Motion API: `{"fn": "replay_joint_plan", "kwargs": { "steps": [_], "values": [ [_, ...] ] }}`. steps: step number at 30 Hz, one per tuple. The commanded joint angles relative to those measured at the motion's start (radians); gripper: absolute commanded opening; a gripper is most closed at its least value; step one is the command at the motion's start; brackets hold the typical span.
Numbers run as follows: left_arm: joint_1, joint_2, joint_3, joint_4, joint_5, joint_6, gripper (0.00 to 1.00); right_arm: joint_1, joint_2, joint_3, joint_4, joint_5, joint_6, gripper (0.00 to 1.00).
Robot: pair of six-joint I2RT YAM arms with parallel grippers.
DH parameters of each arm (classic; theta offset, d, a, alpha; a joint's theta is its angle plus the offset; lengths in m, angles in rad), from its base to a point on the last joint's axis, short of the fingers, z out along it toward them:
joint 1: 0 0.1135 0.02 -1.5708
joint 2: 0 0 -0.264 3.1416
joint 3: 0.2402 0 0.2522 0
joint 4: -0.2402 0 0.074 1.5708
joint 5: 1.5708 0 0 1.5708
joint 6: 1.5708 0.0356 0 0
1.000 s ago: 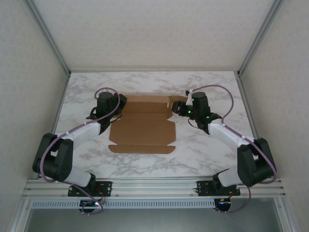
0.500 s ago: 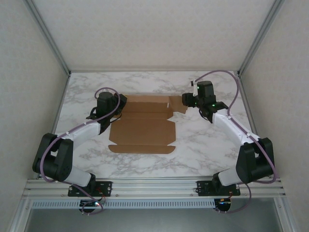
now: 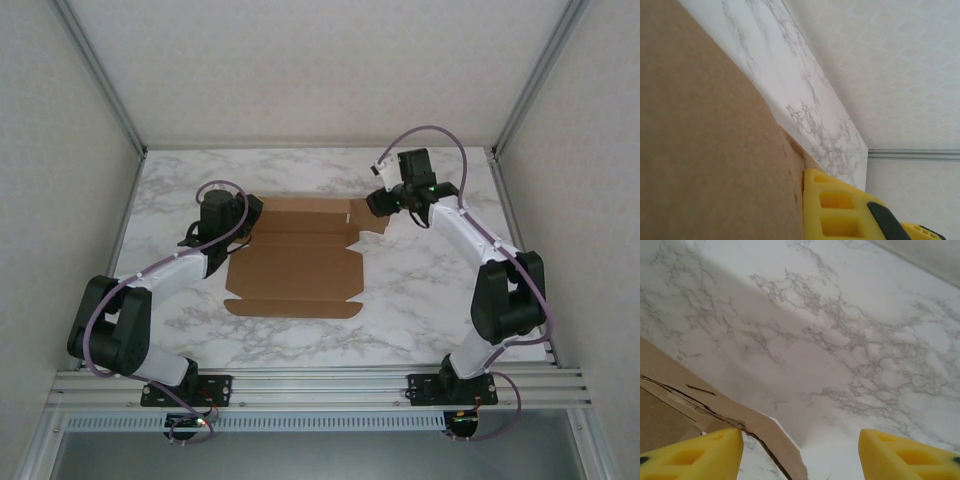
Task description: Fold the paper box
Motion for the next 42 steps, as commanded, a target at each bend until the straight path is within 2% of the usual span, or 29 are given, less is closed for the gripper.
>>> {"fn": "replay_joint_plan", "kwargs": {
  "steps": [1, 5, 8, 14, 17, 20, 21, 24, 28, 30, 34, 39, 42],
  "values": [
    [0.005, 0.024, -0.001, -0.115, 0.016, 0.043, 0.00, -0.009, 0.011, -0.013, -0.064, -0.063, -0.029, 0.61],
    [0.007, 0.023, -0.003, -0.111, 0.017, 0.045, 0.00, -0.015, 0.012, -0.042, -0.055, -0.082, -0.025, 0.60],
    [0.009, 0.023, -0.006, -0.112, 0.015, 0.046, 0.00, -0.016, 0.020, -0.037, -0.061, -0.094, -0.013, 0.56],
    [0.010, 0.023, -0.005, -0.111, 0.014, 0.043, 0.00, -0.024, 0.033, -0.046, -0.059, -0.049, 0.005, 0.52],
    [0.011, 0.025, -0.006, -0.111, 0.012, 0.039, 0.00, -0.029, 0.038, -0.045, -0.058, -0.011, 0.038, 0.41],
    [0.011, 0.026, -0.006, -0.103, 0.017, 0.037, 0.00, -0.028, 0.046, -0.027, -0.067, -0.032, 0.099, 0.22],
    [0.011, 0.027, -0.006, -0.101, 0.017, 0.038, 0.00, -0.028, 0.048, -0.022, -0.069, -0.050, 0.132, 0.16],
    [0.011, 0.030, -0.005, -0.096, 0.020, 0.033, 0.00, -0.018, 0.040, -0.030, -0.050, -0.073, 0.225, 0.09],
    [0.010, 0.032, -0.003, -0.095, 0.019, 0.031, 0.00, 0.031, 0.016, -0.056, -0.024, -0.058, 0.340, 0.04],
    [0.011, 0.033, -0.002, -0.096, 0.017, 0.027, 0.00, 0.060, 0.005, -0.069, -0.023, 0.024, 0.426, 0.04],
    [0.011, 0.036, -0.003, -0.095, 0.014, 0.021, 0.00, 0.088, -0.015, -0.111, -0.039, 0.164, 0.716, 0.05],
    [0.011, 0.045, -0.002, -0.092, 0.014, 0.014, 0.00, 0.112, -0.050, -0.173, 0.043, 0.153, 0.992, 0.04],
    [0.011, 0.040, -0.002, -0.097, 0.008, 0.010, 0.00, 0.119, -0.049, -0.135, 0.032, 0.112, 1.001, 0.04]
  ]
}}
